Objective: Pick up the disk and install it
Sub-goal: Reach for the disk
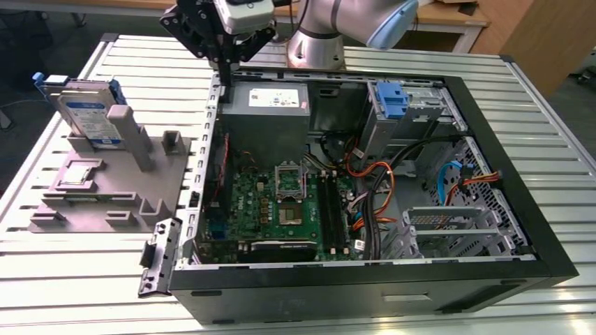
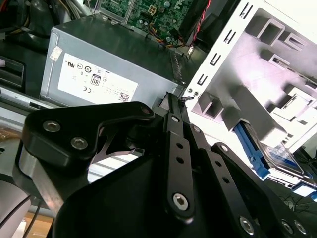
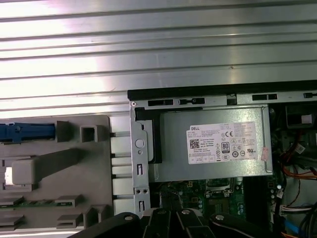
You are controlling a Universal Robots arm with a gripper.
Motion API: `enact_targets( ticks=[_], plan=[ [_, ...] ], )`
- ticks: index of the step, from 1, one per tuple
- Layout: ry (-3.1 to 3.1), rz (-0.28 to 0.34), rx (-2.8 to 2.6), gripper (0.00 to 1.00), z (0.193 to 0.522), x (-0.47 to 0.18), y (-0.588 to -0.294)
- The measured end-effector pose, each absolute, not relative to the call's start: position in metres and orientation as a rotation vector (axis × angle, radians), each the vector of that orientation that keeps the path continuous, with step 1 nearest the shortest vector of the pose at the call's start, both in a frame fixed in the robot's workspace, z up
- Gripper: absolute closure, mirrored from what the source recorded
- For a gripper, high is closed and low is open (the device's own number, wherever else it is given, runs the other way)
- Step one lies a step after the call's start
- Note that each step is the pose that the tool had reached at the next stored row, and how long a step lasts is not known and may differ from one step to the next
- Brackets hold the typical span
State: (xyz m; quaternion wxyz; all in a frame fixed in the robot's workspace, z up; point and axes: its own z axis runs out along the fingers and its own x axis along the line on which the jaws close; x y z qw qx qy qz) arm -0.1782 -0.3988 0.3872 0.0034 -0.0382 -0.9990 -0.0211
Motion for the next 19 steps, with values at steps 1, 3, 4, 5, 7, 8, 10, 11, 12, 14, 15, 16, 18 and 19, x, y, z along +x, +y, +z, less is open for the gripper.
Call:
enact_targets(
  ticks=[1,3,4,5,7,8,10,11,12,14,15,16,18,19],
  plan=[
    [-3.131,-0.066,-0.120,0.90,0.3871,-0.1785,-0.3988],
    [-3.130,-0.066,-0.120,0.90,0.3870,-0.1789,-0.3988],
    [-3.130,-0.066,-0.120,0.90,0.3869,-0.1791,-0.3988],
    [-3.129,-0.066,-0.120,0.90,0.3869,-0.1794,-0.3988],
    [-3.128,-0.066,-0.120,0.90,0.3868,-0.1798,-0.3988],
    [-3.127,-0.066,-0.120,0.90,0.3867,-0.1799,-0.3988],
    [-3.126,-0.066,-0.120,0.90,0.3866,-0.1804,-0.3988],
    [-3.126,-0.066,-0.120,0.90,0.3865,-0.1807,-0.3988],
    [-3.126,-0.066,-0.120,0.90,0.3863,-0.1810,-0.3988],
    [-3.125,-0.066,-0.120,0.90,0.3863,-0.1814,-0.3988],
    [-3.125,-0.066,-0.120,0.90,0.3862,-0.1817,-0.3988],
    [-3.124,-0.066,-0.120,0.90,0.3862,-0.1820,-0.3988],
    [-3.124,-0.066,-0.120,0.90,0.3861,-0.1824,-0.3988],
    [-3.124,-0.065,-0.120,0.90,0.3861,-0.1825,-0.3988]
  ],
)
